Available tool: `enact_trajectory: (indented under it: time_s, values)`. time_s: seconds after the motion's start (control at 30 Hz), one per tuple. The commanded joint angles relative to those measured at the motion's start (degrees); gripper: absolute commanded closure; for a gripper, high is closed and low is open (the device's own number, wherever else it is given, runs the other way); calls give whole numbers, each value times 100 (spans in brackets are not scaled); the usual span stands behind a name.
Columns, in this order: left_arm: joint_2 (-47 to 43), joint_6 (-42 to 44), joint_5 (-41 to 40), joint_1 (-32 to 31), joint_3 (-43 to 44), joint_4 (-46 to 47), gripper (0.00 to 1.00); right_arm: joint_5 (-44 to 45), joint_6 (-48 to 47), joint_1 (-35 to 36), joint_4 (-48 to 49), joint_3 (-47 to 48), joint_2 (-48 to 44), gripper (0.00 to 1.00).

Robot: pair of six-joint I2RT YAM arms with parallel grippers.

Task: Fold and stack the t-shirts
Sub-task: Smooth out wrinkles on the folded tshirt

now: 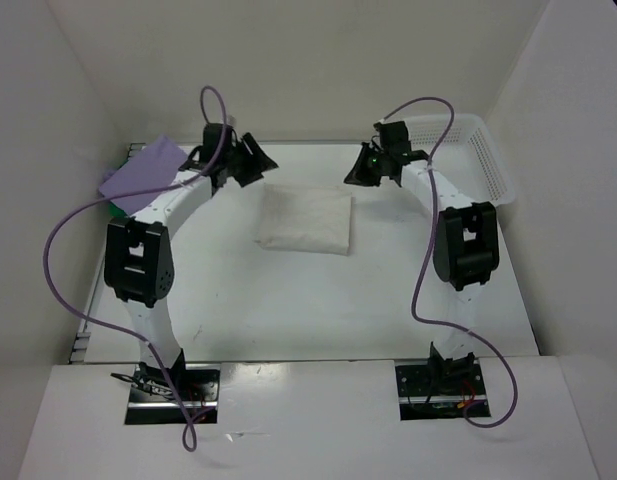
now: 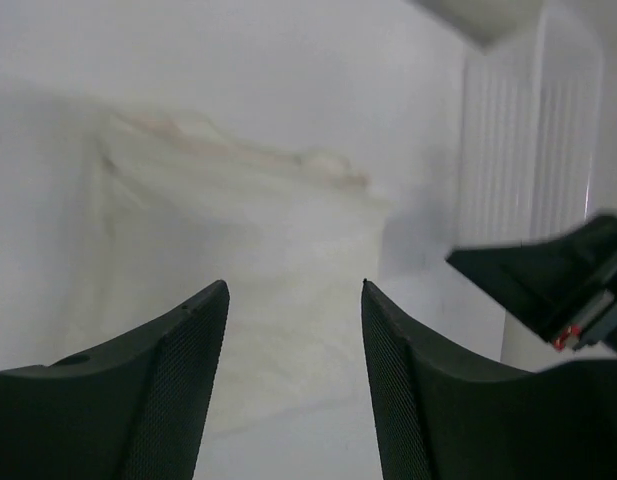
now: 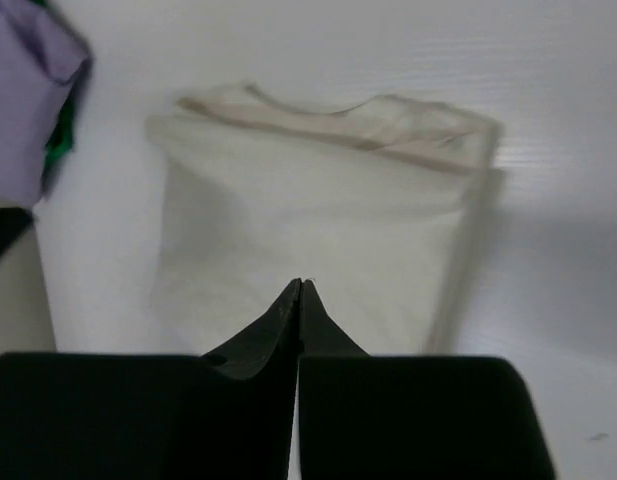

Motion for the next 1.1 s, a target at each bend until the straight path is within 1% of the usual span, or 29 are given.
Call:
enact_trajectory:
  time_s: [0.0,0.03,0.1,0.13,0.17,0.2,0.27,0.33,0.4,0.43,0.5,0.53,0.57,0.6,0.63,0.73,0.8,0.83,0.87,0.93,0.97,1.03,1.07]
  values:
    - [-50,-146,584,-665,-959,524,37,-679,229,687,553,-543,-192,100]
    - [-50,-147,638,-718,-1353,717,39,-933,325,775,703,-702,-253,100]
    - [-50,-209,700,-719,-1671,824,39,-998,476,1013,1054,-1255,-367,100]
    - [-111,-209,700,-719,-1830,946,39,-928,528,1066,1152,-1440,-481,100]
    - [-112,-209,613,-719,-2144,947,39,-875,615,1066,1275,-1868,-482,100]
    - [-190,-148,438,-719,-2296,1025,39,-874,616,1066,1476,-2073,-482,100]
    - [-191,-148,366,-719,-2673,1158,39,-674,616,1066,1531,-2476,-421,100]
    - [-33,-77,313,-719,-2832,1158,39,-480,616,1066,1584,-2794,-316,100]
    - [20,-24,261,-719,-2999,1158,39,-479,555,1066,1584,-3005,-315,100]
    - [-32,-24,260,-666,-3244,1158,39,-479,555,1066,1671,-3215,-385,100]
    - [-356,-24,260,-614,-3657,1097,39,-479,555,1066,1672,-3331,-604,100]
    - [-540,-24,260,-613,-3781,1096,37,-531,555,1066,1576,-3332,-753,97]
    - [-960,28,260,-613,-3869,975,34,-532,477,1066,1488,-3271,-824,95]
    - [-1190,28,191,-613,-3931,895,30,-532,424,1066,1313,-3113,-903,89]
    - [-1645,28,138,-613,-4028,755,27,-532,423,1066,1251,-3007,-1060,85]
    - [-2367,28,-99,-613,-4081,509,20,-776,370,953,1083,-2463,-1115,76]
    - [-2563,28,-170,-535,-4081,455,18,-848,301,952,1013,-1901,-756,76]
    - [-2616,28,-170,-464,-4081,455,16,-918,230,952,926,-1690,-572,79]
    - [-2617,28,-170,-464,-4081,455,13,-918,230,952,873,-1253,-117,83]
    - [-2381,99,-91,-324,-4142,455,11,-1023,159,899,802,-794,377,87]
    - [-2310,168,-22,-253,-4143,455,9,-1093,159,847,749,-357,849,88]
    - [-2038,309,40,-166,-4204,586,7,-1173,290,785,749,216,1239,92]
    - [-1836,370,41,-113,-4204,587,6,-1173,343,733,749,384,1606,92]
